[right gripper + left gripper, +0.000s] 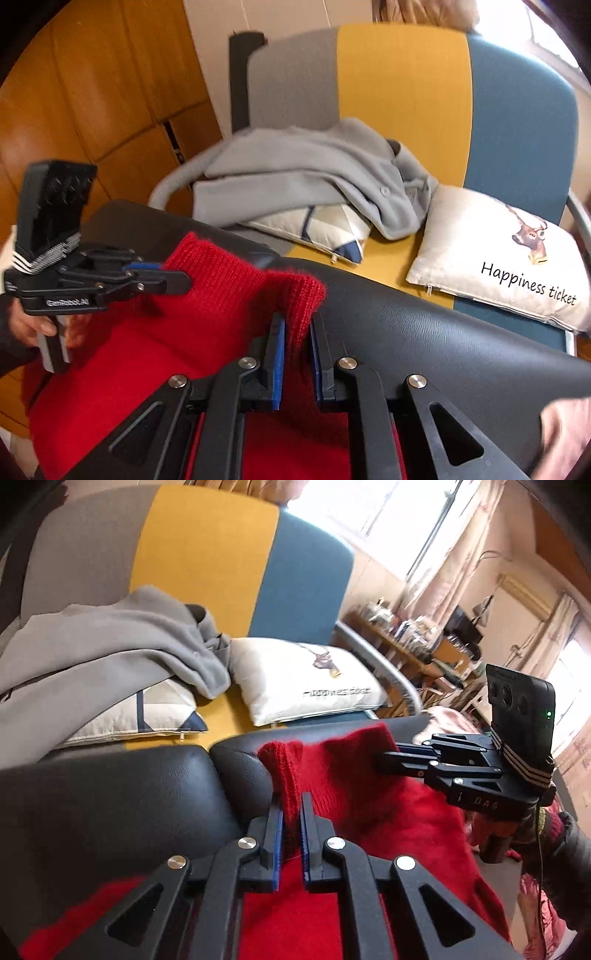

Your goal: Fold clothes

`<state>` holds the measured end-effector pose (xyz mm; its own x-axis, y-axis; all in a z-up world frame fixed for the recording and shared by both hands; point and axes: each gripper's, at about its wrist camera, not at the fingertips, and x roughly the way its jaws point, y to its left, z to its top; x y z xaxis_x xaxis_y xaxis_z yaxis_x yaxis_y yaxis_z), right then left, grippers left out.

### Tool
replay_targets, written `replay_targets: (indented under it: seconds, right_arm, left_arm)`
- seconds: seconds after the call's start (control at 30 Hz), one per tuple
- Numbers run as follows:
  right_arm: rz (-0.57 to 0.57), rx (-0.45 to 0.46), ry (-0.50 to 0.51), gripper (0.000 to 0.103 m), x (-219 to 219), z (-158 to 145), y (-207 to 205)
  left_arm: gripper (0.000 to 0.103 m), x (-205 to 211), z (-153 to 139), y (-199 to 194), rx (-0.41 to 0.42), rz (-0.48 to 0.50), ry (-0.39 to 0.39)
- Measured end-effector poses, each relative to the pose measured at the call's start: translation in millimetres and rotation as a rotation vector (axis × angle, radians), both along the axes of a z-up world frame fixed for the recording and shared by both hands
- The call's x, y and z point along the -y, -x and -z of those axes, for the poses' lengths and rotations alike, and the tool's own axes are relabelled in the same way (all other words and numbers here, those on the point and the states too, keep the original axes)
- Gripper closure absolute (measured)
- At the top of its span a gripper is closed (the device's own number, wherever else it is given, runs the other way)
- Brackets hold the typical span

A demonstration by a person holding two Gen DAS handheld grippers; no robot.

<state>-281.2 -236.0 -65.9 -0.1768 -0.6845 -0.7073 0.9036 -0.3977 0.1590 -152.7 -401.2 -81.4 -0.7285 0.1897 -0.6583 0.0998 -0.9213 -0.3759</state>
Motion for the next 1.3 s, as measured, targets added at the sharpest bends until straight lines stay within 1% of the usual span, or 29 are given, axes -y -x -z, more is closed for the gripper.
replay_targets:
  seconds: [0.07,0.13,0.27,0.3,0.37,0.43,0.5,0.6,0.7,0.77,0.83,0.9,0.93,0.97,1.03,1.07,1.1,1.13,1.17,1.23,1.3]
  right_arm:
    - [-0.003,-0.013,0.017,0.091,-15.8,-6.9,-18.6]
    - [0.001,-0.011,0.031,0.091,-31.6,-7.7,-34.6]
    - [0.011,0.011,-0.004,0.091,-54.7,10.5,-56.3]
    - [0.014,0.016,-0.012,0.091,-60.5,15.0,-61.7]
    - [0.019,0.027,-0.03,0.091,-72.1,24.1,-72.5]
    - [0.024,0.038,-0.048,0.09,-83.7,33.1,-83.3]
    - [0.03,0.049,-0.064,0.089,-95.2,41.5,-93.5]
    - [0.046,0.05,-0.05,0.089,-107.2,32.6,-94.7]
    - [0.054,0.029,-0.005,0.089,-101.3,14.5,-94.9]
    - [0.063,0.013,0.019,0.084,-84.6,6.5,-94.1]
    - [0.076,0.012,0.033,0.067,-60.9,4.4,-90.0]
    - [0.097,0.008,0.009,0.059,-41.6,9.9,-86.5]
    - [0.112,-0.006,-0.027,0.059,-34.6,16.2,-85.9]
    - [0.125,-0.019,-0.06,0.059,-29.1,22.5,-85.7]
    - [0.123,-0.053,-0.082,0.059,-41.3,34.9,-89.7]
    - [0.123,-0.069,-0.093,0.058,-47.4,41.1,-91.7]
    - [0.122,-0.086,-0.103,0.058,-53.5,47.2,-93.7]
    - [0.122,-0.1,-0.113,0.056,-59.9,53.2,-95.5]
    - [0.13,-0.096,-0.108,0.055,-68.3,56.9,-94.8]
    - [0.141,-0.041,-0.072,0.054,-76.9,58.3,-87.6]
    - [0.139,-0.064,-0.087,0.052,-72.1,59.6,-89.1]
  left_arm:
    - [0.097,-9.6,-1.6,-17.0,-0.019,0.0,0.01]
    - [0.097,-21.7,-1.5,-34.9,-0.031,0.002,0.031]
    - [0.096,-35.6,12.9,-55.9,0.001,0.004,0.027]
    - [0.092,-38.0,17.7,-60.2,0.013,0.001,0.023]
    - [0.089,-41.9,26.8,-69.2,0.037,-0.003,0.012]
    - [0.089,-41.8,32.5,-81.5,0.06,-0.02,-0.001]
    - [0.089,-35.3,33.5,-93.7,0.066,-0.047,-0.024]
    - [0.089,-23.9,27.4,-105.9,0.05,-0.099,-0.041]
    - [0.086,-14.8,9.6,-98.7,-0.009,-0.143,-0.087]
    - [0.084,-18.5,-3.7,-81.3,-0.05,-0.142,-0.116]
    - [0.083,-30.9,-10.4,-58.1,-0.058,-0.108,-0.106]
    - [0.083,-41.7,-1.0,-35.4,0.005,-0.063,-0.083]
    - [0.083,-47.0,4.2,-24.1,0.038,-0.04,-0.07]
    - [0.084,-50.8,11.7,-21.2,0.075,-0.035,-0.035]
    - [0.085,-55.2,30.8,-28.3,0.132,0.001,0.013]
    - [0.086,-56.1,39.1,-37.6,0.141,0.01,0.05]
    - [0.087,-55.4,42.6,-49.3,0.108,0.023,0.059]
    - [0.088,-54.4,45.6,-61.3,0.07,0.036,0.065]
    - [0.091,-52.8,46.8,-65.0,0.061,0.032,0.056]
    - [0.093,-50.0,49.3,-66.3,0.058,0.018,0.043]
    - [0.093,-51.1,51.3,-62.3,0.061,0.01,0.05]
